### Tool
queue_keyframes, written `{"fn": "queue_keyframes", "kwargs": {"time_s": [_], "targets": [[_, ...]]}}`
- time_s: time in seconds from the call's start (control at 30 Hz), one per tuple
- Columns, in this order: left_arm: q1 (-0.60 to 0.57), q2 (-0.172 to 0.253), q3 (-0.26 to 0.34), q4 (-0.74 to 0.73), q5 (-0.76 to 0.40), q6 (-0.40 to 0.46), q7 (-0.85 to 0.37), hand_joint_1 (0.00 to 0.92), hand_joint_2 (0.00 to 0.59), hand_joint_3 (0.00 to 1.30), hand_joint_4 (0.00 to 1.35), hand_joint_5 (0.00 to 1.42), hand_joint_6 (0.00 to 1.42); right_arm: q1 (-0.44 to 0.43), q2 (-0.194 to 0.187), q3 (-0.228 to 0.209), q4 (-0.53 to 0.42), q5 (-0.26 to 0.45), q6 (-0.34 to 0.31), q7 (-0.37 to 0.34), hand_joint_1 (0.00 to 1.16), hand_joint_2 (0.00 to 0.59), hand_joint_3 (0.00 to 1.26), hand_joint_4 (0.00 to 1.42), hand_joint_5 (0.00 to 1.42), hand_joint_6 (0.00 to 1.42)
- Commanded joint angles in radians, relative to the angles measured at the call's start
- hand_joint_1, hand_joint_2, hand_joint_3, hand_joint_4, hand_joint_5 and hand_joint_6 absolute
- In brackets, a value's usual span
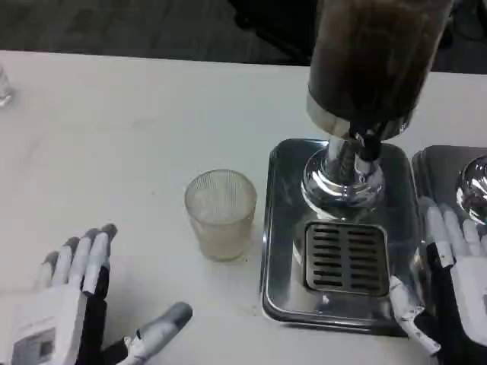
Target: Grasp the cup under the faucet to collect the drink, then remove the cup.
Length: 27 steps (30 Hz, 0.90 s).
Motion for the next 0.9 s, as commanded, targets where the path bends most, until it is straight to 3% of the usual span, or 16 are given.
{"fn": "queue_keyframes", "kwargs": {"time_s": [0.03, 0.33, 0.6, 0.73, 0.9], "targets": [[-0.004, 0.006, -0.011, 0.012, 0.005, -0.014, 0.004, 0.0, 0.104, 0.0, 0.0, 0.0, 0.0, -0.003, -0.003, 0.0, -0.002, 0.004, -0.013, 0.006, 0.22, 0.544, 0.0, 0.0, 0.0, 0.0], [-0.021, 0.004, -0.014, 0.007, 0.001, -0.015, -0.002, 0.0, 0.104, 0.0, 0.0, 0.0, 0.0, -0.005, -0.001, -0.004, 0.0, 0.011, -0.013, 0.018, 0.22, 0.542, 0.0, 0.0, 0.0, 0.0], [-0.071, 0.007, 0.066, 0.008, -0.104, -0.069, 0.014, 0.0, 0.095, 0.0, 0.0, 0.0, 0.0, 0.006, 0.016, 0.007, -0.025, -0.015, 0.017, 0.023, 0.21, 0.542, 0.0, 0.0, 0.0, 0.0], [-0.134, 0.018, 0.098, 0.056, -0.131, -0.091, 0.016, 0.0, 0.091, 0.0, 0.0, 0.0, 0.0, 0.025, 0.029, 0.006, -0.04, -0.025, 0.032, 0.017, 0.21, 0.542, 0.0, 0.0, 0.0, 0.0], [-0.268, 0.05, 0.1, 0.219, -0.177, -0.147, -0.003, 0.0, 0.075, 0.0, 0.0, 0.0, 0.0, 0.037, 0.056, 0.012, -0.041, -0.032, 0.047, 0.004, 0.21, 0.542, 0.0, 0.0, 0.0, 0.0]]}}
